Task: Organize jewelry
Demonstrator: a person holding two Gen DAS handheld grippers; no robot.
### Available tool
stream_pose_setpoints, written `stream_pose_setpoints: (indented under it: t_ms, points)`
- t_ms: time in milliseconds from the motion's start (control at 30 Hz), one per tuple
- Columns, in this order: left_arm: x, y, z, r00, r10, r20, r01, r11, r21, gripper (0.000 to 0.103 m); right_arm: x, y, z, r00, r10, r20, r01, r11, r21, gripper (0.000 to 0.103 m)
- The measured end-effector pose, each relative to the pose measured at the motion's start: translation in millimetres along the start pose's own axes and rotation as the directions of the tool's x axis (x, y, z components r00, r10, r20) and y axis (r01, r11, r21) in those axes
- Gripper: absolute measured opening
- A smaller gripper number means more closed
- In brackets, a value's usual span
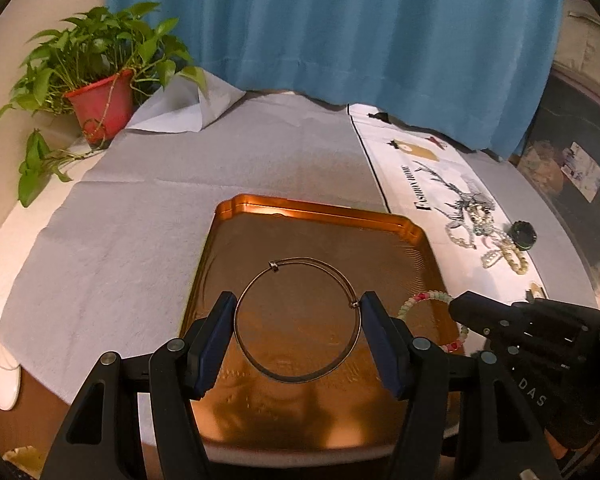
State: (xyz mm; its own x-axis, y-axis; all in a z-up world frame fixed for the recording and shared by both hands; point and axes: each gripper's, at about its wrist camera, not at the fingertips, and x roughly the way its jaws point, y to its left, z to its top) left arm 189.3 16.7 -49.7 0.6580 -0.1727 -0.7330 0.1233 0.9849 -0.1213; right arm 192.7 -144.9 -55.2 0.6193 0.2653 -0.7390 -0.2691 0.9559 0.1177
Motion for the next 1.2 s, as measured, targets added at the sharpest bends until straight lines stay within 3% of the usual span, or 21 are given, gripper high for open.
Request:
stream_pose_setpoints:
  t_ms: [133, 167, 200, 233, 267, 333, 467, 733, 1000, 1200]
  points:
    - [22, 1, 3, 0.999, -0.015, -0.040, 0.015, 1.000, -0.001, 0.063, 19, -5, 1, 0.999, 0.017, -0.031, -0.016, 1.000, 0.020, 0.008]
    - [27, 0, 3, 0.998, -0.014, -0.060, 0.014, 1.000, 0.001, 0.068, 25, -6, 2, 0.999, 0.013, -0.044, -0.012, 1.000, 0.023, 0.009]
    - [31, 1, 3, 0.997, 0.000, -0.075, 0.001, 1.000, 0.006, 0.084, 29, -7, 2, 0.998, -0.003, -0.060, 0.004, 1.000, 0.024, 0.012]
    - [33, 1, 3, 0.995, 0.035, -0.088, -0.033, 0.999, 0.015, 0.094, 33, -9, 1, 0.996, -0.027, -0.083, 0.029, 0.999, 0.024, 0.025]
    - [32, 1, 1, 0.995, 0.067, -0.080, -0.065, 0.998, 0.025, 0.095, 34, -11, -1, 0.995, -0.041, -0.096, 0.044, 0.999, 0.027, 0.048]
    - [27, 2, -5, 0.992, 0.104, -0.069, -0.101, 0.994, 0.041, 0.095, 30, -17, -7, 0.994, -0.057, -0.095, 0.061, 0.997, 0.044, 0.061]
    - [5, 7, -28, 0.988, 0.128, -0.083, -0.126, 0.991, 0.034, 0.095, 8, -17, -31, 0.990, -0.098, -0.100, 0.100, 0.995, 0.016, 0.062]
    - [-71, -8, -87, 0.994, 0.089, -0.065, -0.089, 0.996, -0.012, 0.095, -66, 10, -93, 0.983, -0.179, -0.050, 0.177, 0.983, -0.042, 0.063]
    - [-133, -33, -127, 0.995, 0.098, -0.009, -0.098, 0.995, 0.019, 0.095, -136, 35, -130, 0.985, -0.167, 0.038, 0.168, 0.985, -0.041, 0.066]
    - [-167, -43, -138, 0.993, 0.109, 0.041, -0.111, 0.994, 0.026, 0.095, -171, 47, -143, 0.984, -0.155, 0.092, 0.159, 0.986, -0.040, 0.068]
